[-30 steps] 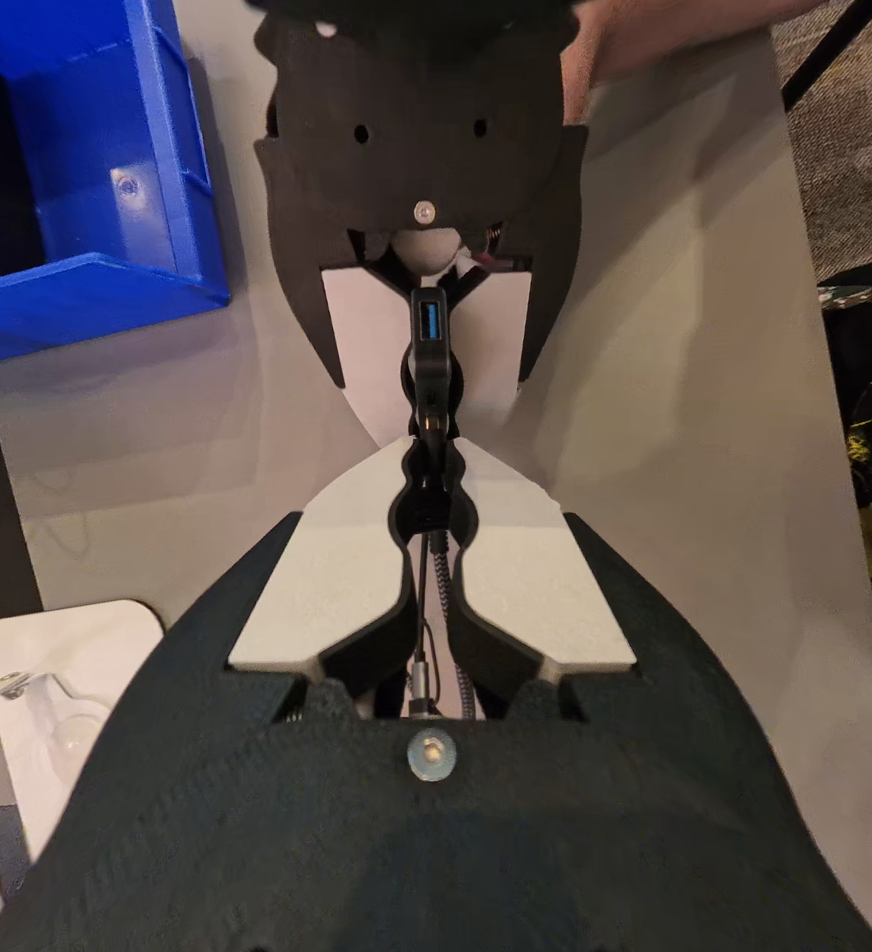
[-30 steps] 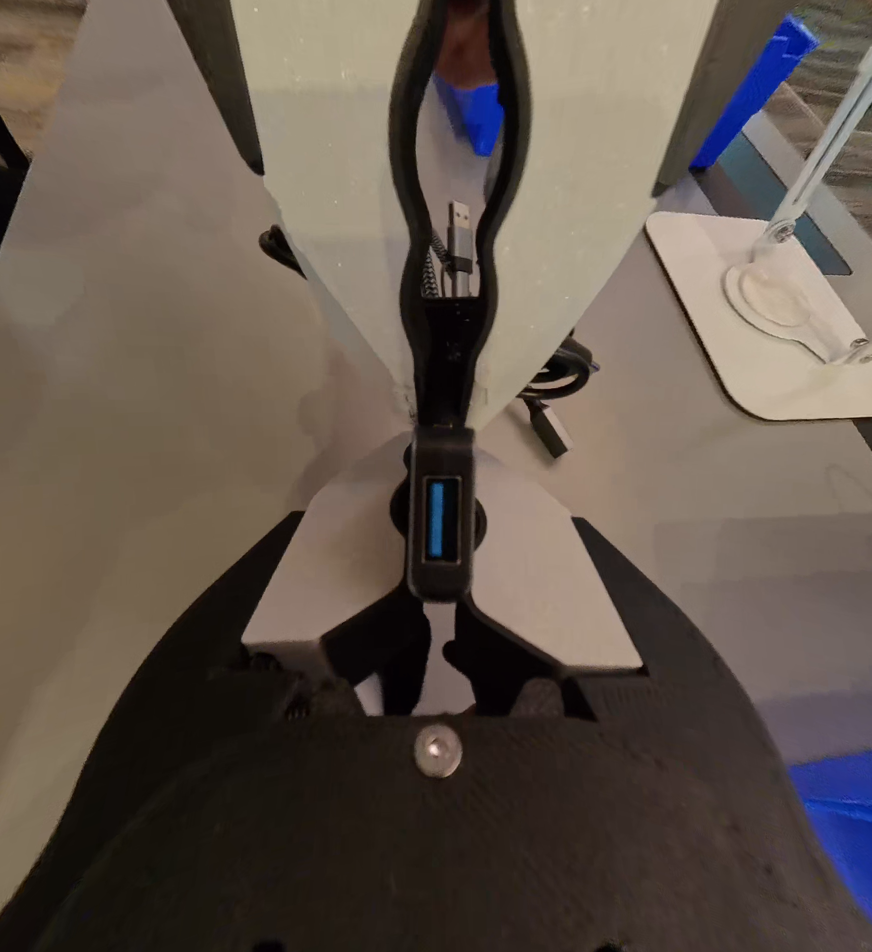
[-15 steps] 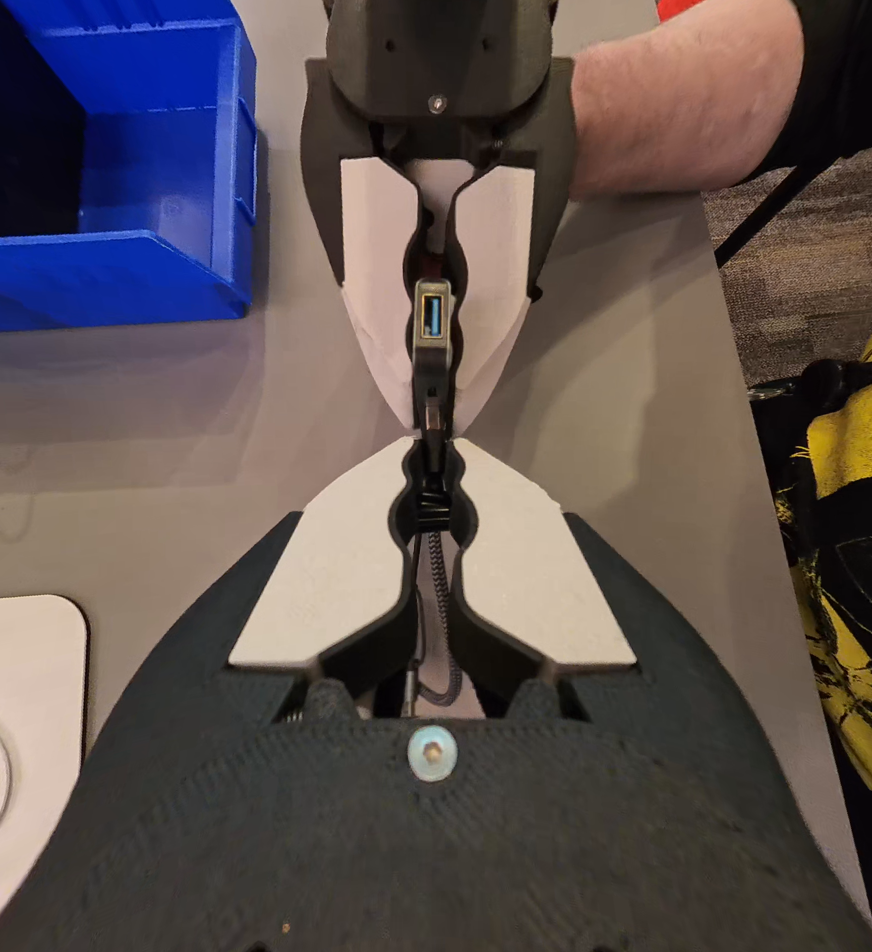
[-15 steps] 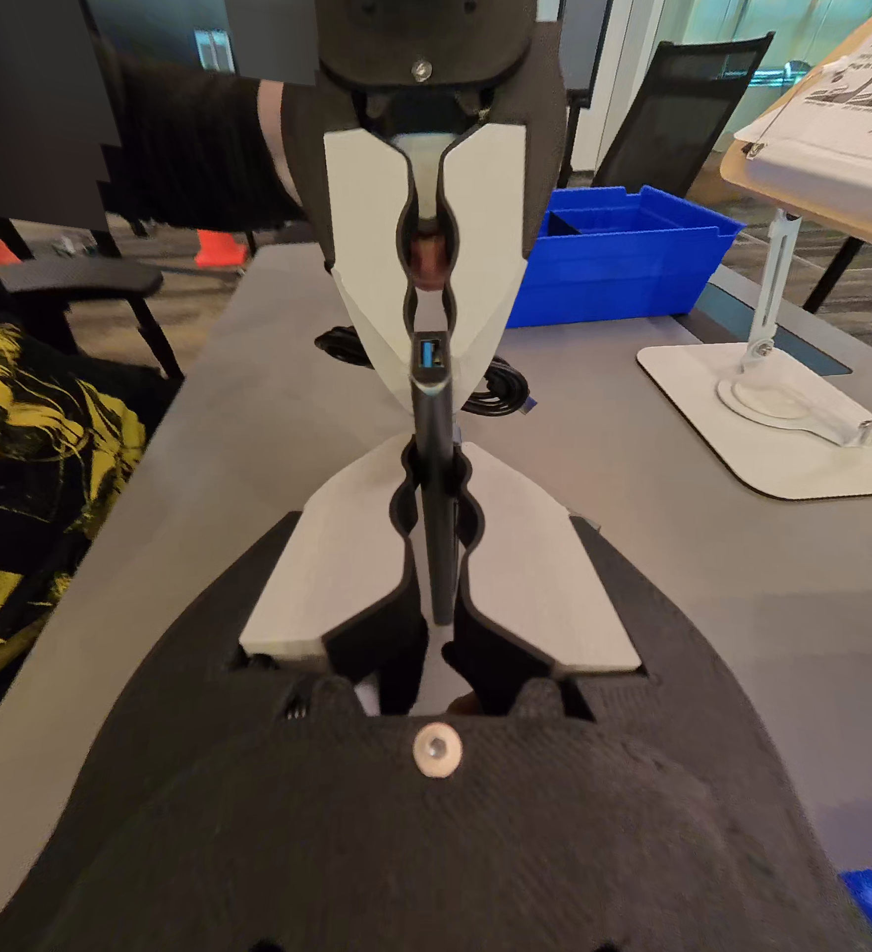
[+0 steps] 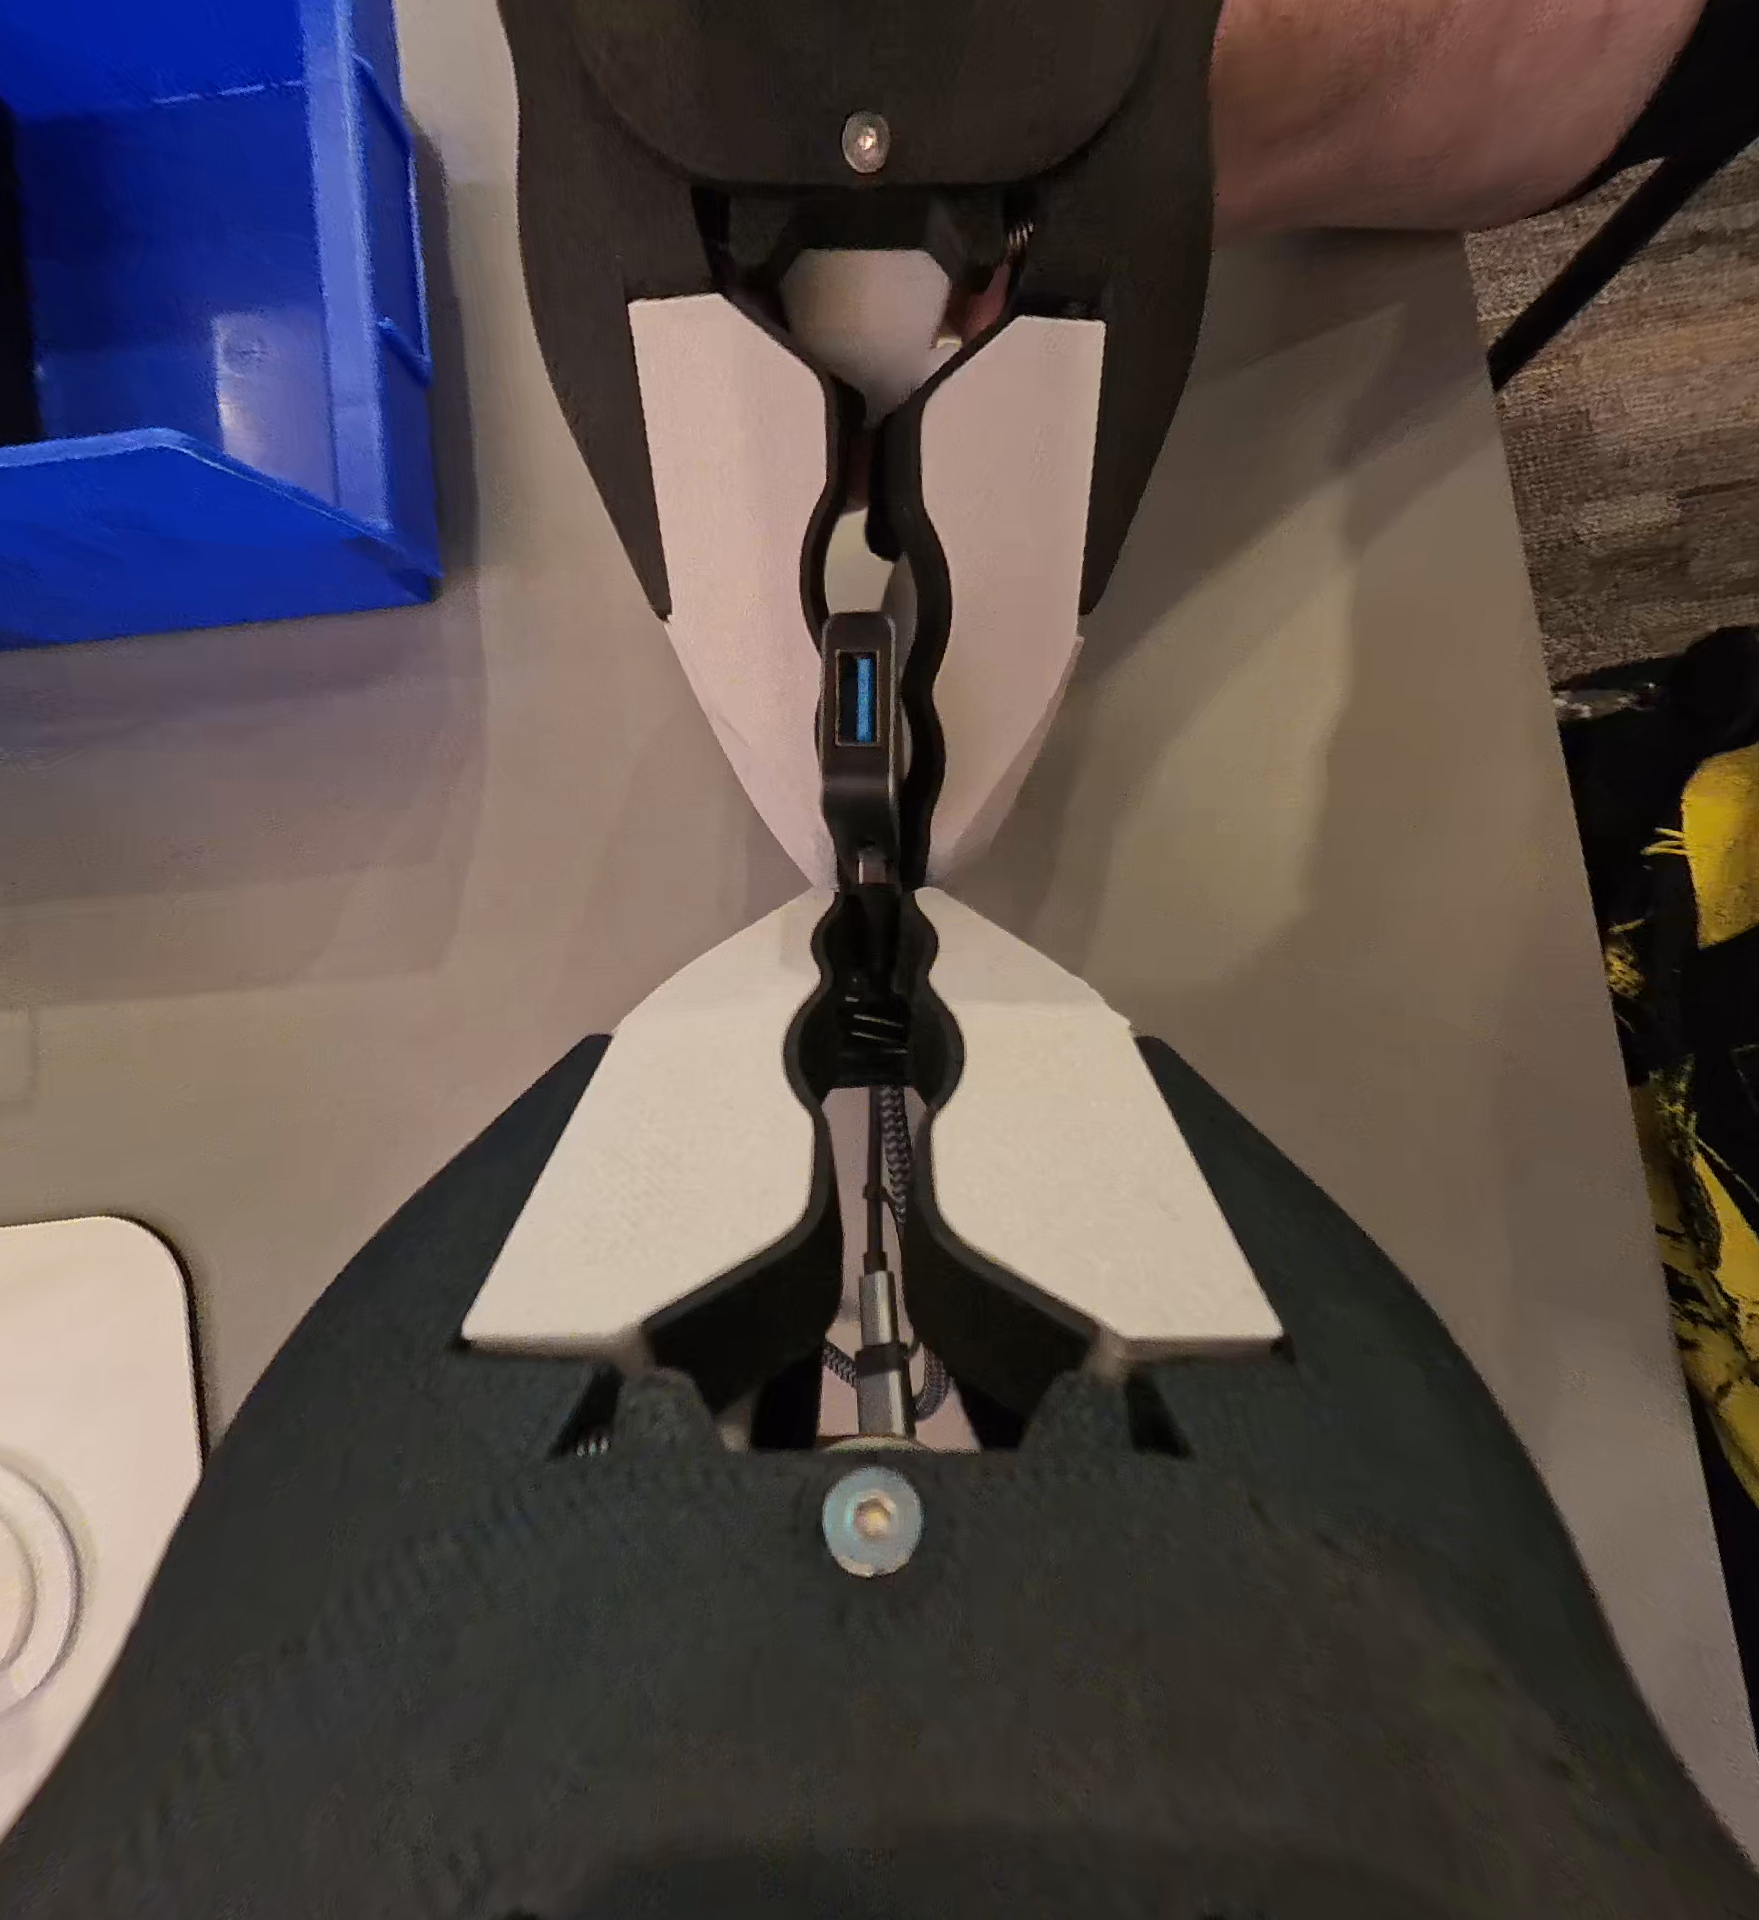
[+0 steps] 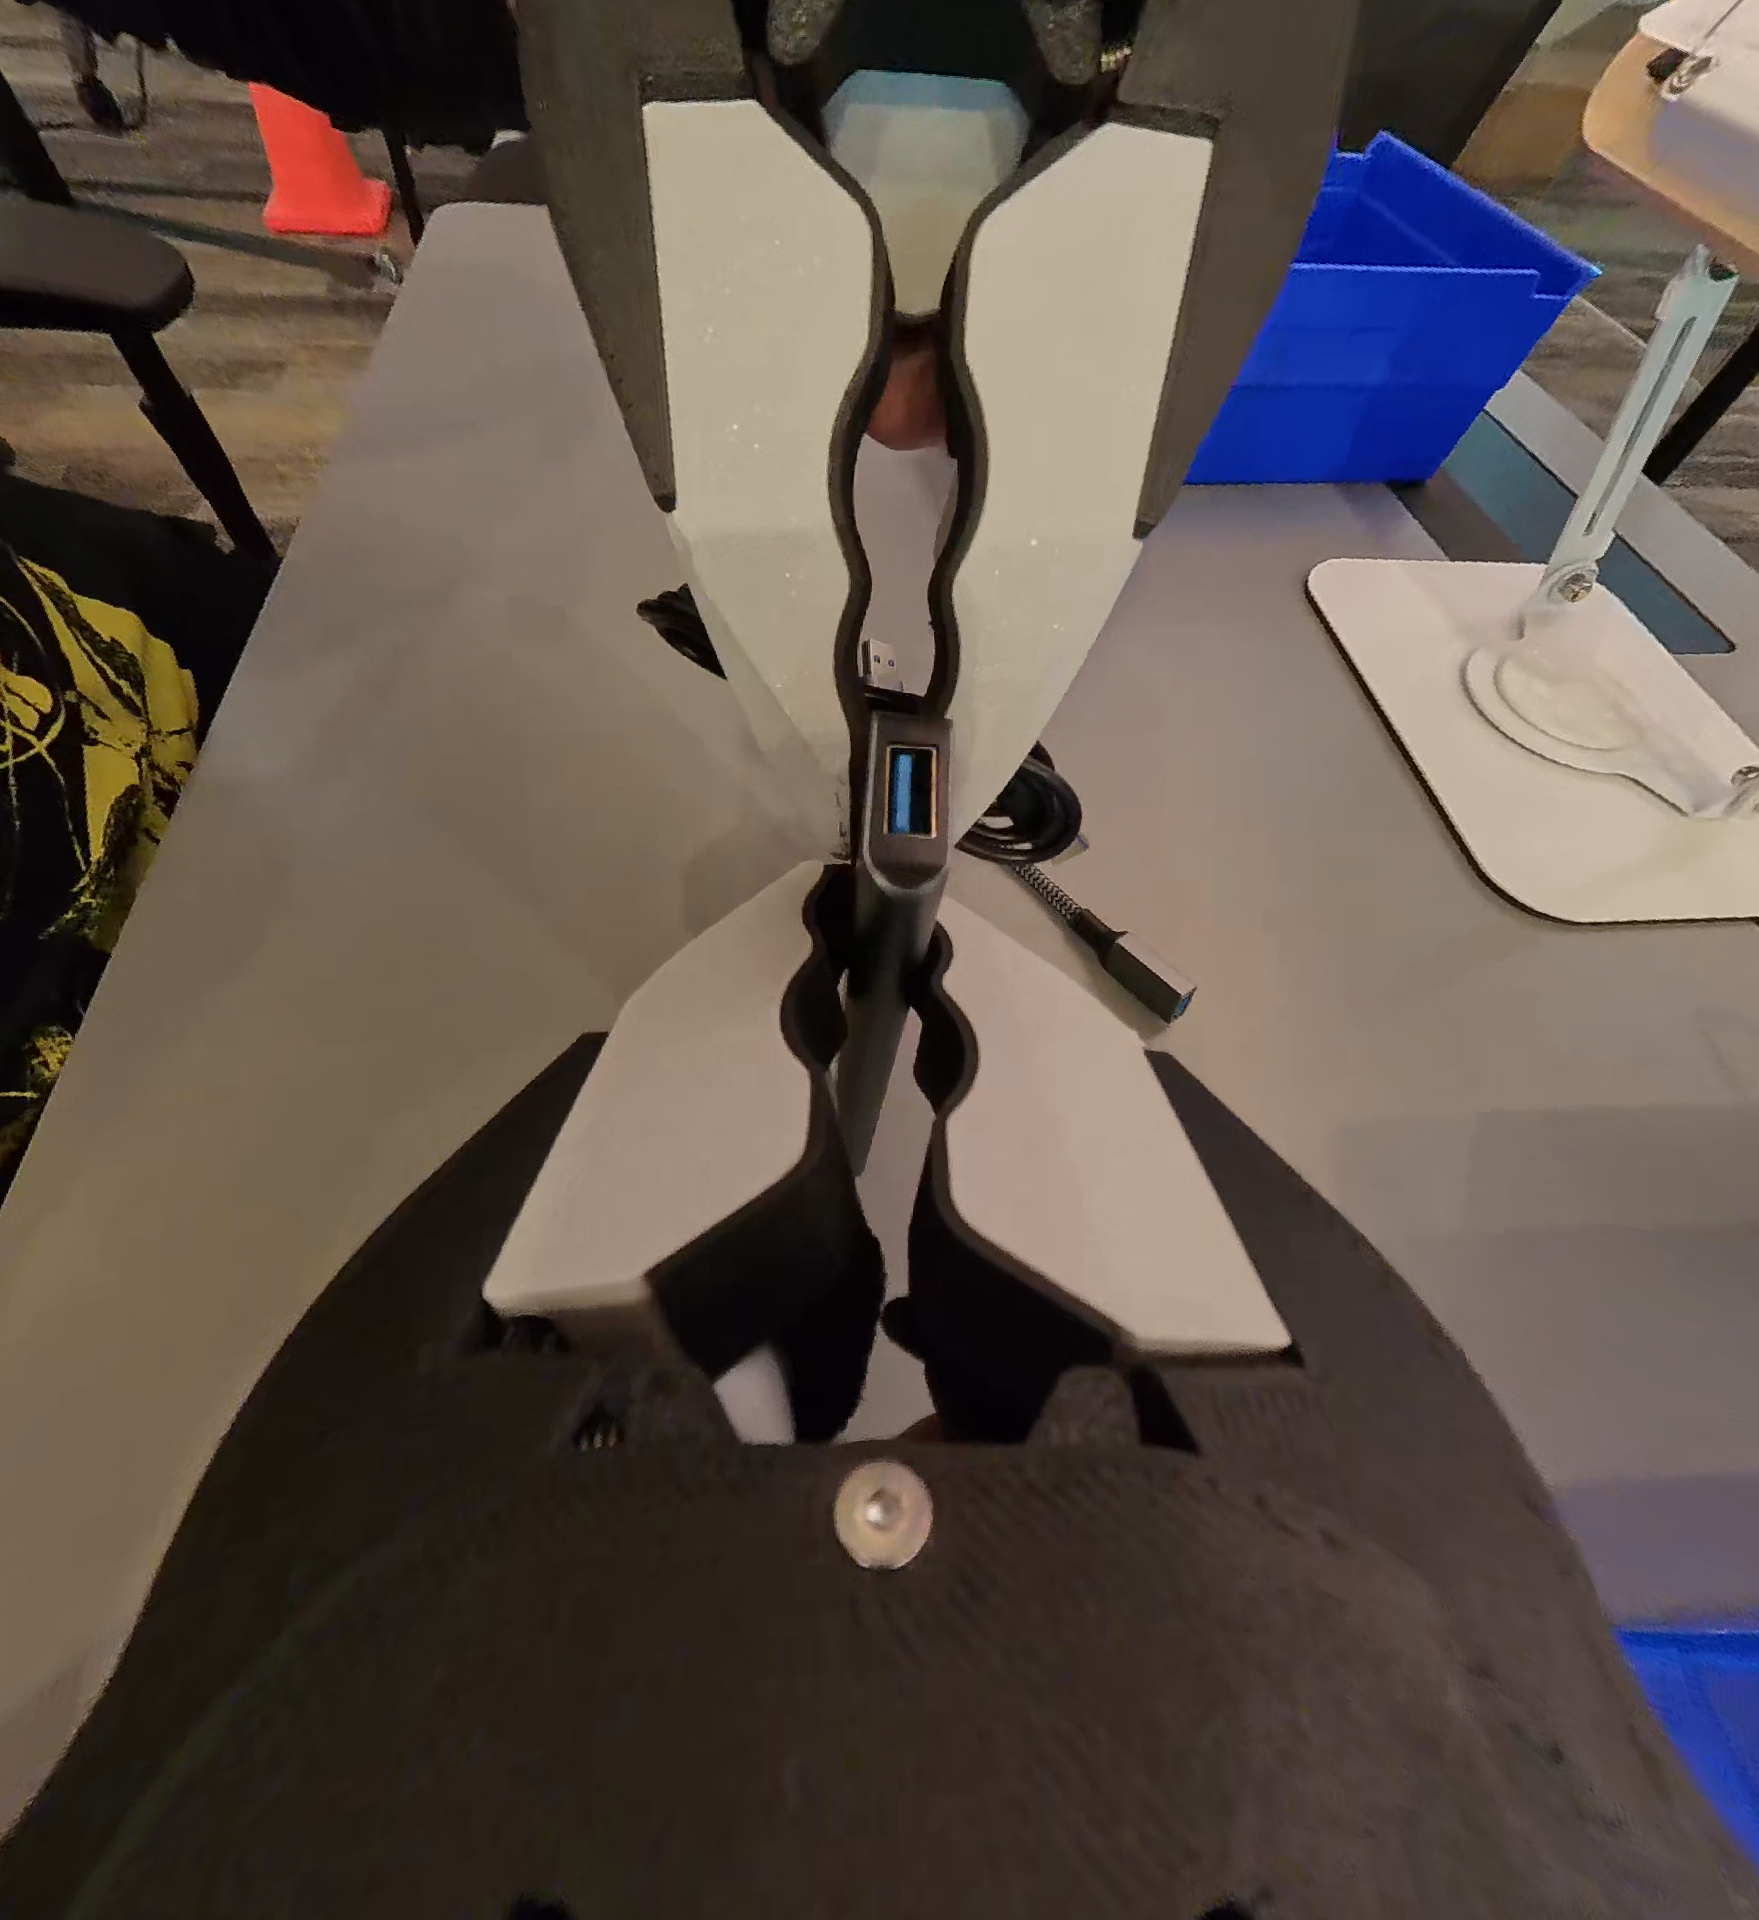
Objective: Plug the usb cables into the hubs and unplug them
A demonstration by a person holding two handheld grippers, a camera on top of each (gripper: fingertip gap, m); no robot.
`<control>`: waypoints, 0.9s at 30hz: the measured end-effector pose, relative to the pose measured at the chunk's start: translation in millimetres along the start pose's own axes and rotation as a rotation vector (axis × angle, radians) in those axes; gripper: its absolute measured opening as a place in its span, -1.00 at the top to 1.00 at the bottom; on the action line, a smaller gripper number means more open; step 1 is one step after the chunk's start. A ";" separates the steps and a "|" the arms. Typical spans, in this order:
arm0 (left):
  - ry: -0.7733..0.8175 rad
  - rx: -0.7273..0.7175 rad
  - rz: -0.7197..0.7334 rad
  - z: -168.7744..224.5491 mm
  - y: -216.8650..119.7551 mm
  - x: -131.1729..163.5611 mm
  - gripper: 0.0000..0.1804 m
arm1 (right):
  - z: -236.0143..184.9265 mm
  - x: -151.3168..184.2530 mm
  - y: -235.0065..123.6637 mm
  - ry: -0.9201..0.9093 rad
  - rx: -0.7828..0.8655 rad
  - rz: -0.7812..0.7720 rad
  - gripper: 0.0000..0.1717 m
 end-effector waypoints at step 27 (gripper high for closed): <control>-0.034 -0.054 0.071 -9.8 -14.3 10.6 0.90 | 12.8 -3.0 -16.9 0.078 0.010 0.188 0.90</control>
Point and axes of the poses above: each gripper's, where its closed fingertips meet, y out along the fingers, x out of its underside, z = x × y across the jaws, the point moved 5 cm from there along -y, back along the fingers, and after that the axes turned 7 degrees about -y, right-handed, at the moved point
